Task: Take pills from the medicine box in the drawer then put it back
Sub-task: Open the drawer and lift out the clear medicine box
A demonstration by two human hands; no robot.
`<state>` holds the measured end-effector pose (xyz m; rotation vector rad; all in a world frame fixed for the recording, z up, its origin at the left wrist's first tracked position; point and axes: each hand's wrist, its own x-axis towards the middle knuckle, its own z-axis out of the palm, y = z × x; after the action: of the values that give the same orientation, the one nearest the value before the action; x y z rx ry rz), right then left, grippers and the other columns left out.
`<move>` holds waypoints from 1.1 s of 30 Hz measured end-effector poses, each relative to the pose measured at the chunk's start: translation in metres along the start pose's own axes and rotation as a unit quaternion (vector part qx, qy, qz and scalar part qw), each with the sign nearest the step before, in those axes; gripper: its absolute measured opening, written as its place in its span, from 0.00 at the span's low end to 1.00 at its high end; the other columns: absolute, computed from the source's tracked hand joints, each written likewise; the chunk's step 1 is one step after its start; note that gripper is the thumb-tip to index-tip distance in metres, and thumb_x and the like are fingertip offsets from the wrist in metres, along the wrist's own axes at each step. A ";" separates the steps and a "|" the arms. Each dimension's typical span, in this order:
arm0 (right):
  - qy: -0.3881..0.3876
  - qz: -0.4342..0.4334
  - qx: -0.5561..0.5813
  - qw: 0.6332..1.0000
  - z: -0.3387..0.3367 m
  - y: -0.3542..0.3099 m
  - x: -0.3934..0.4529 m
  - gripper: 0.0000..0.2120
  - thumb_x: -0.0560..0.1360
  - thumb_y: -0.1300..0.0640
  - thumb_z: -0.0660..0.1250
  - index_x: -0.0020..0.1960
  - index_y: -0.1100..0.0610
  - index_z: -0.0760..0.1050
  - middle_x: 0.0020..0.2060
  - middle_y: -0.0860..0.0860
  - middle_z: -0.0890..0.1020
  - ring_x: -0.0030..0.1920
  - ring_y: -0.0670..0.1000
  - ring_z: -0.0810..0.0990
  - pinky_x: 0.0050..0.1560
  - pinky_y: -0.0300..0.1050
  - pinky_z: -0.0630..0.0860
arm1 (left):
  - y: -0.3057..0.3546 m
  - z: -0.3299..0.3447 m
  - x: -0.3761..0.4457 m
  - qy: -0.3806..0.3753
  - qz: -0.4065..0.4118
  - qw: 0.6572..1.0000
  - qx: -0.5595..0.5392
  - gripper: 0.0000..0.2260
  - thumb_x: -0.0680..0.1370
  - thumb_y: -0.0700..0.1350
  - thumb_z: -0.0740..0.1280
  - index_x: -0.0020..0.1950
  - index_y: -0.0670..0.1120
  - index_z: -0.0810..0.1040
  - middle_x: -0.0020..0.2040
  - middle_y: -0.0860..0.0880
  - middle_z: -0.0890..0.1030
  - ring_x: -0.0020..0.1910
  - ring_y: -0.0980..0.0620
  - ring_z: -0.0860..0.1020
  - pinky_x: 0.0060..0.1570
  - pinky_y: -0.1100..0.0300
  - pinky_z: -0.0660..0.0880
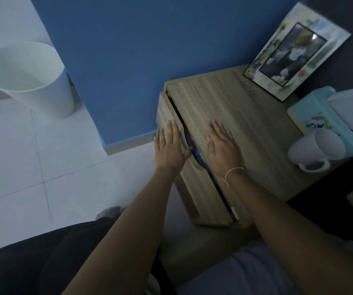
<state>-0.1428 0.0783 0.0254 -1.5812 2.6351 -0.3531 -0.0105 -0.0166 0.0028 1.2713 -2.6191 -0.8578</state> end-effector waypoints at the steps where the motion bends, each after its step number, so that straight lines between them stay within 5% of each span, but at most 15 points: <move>1: -0.001 0.000 0.002 1.000 0.000 0.000 0.000 0.24 0.81 0.50 0.43 0.76 0.54 0.54 0.76 0.51 0.59 0.76 0.49 0.52 0.76 0.48 0.50 | -0.001 -0.001 0.002 0.001 0.008 1.000 0.010 0.39 0.79 0.61 0.56 0.76 0.44 0.35 0.79 0.46 0.39 0.78 0.44 0.40 0.77 0.46 0.42; 6: -0.001 0.002 0.009 1.000 -0.004 -0.002 -0.001 0.23 0.81 0.52 0.44 0.75 0.56 0.56 0.76 0.52 0.60 0.76 0.49 0.53 0.76 0.50 0.52 | -0.004 -0.007 0.008 0.019 0.036 0.999 0.036 0.41 0.77 0.60 0.59 0.77 0.46 0.35 0.79 0.45 0.38 0.78 0.43 0.41 0.76 0.46 0.43; 24: 0.001 -0.016 -0.014 1.000 -0.008 -0.004 -0.001 0.23 0.81 0.55 0.47 0.75 0.59 0.56 0.75 0.55 0.61 0.76 0.52 0.56 0.76 0.48 0.49 | -0.033 -0.043 -0.013 0.003 0.043 0.963 0.265 0.38 0.78 0.66 0.48 0.77 0.46 0.38 0.79 0.47 0.39 0.78 0.45 0.39 0.76 0.44 0.43; 30: -0.005 -0.023 -0.009 1.000 -0.006 -0.001 0.001 0.26 0.80 0.52 0.44 0.75 0.60 0.57 0.75 0.56 0.62 0.76 0.53 0.56 0.76 0.51 0.50 | -0.044 -0.066 -0.027 0.021 0.018 0.980 0.198 0.28 0.82 0.57 0.44 0.78 0.43 0.48 0.79 0.44 0.48 0.78 0.46 0.43 0.77 0.46 0.42; 33: -0.004 -0.013 -0.018 1.000 -0.003 -0.004 0.001 0.24 0.81 0.53 0.47 0.74 0.61 0.57 0.74 0.57 0.63 0.76 0.55 0.57 0.76 0.53 0.51 | -0.045 -0.068 -0.023 0.013 0.012 0.982 0.190 0.27 0.83 0.55 0.42 0.78 0.43 0.46 0.79 0.44 0.46 0.78 0.47 0.42 0.76 0.48 0.40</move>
<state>-0.1401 0.0765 0.0289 -1.6250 2.6318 -0.3003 0.0576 -0.0508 0.0390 1.3126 -2.8617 -0.3396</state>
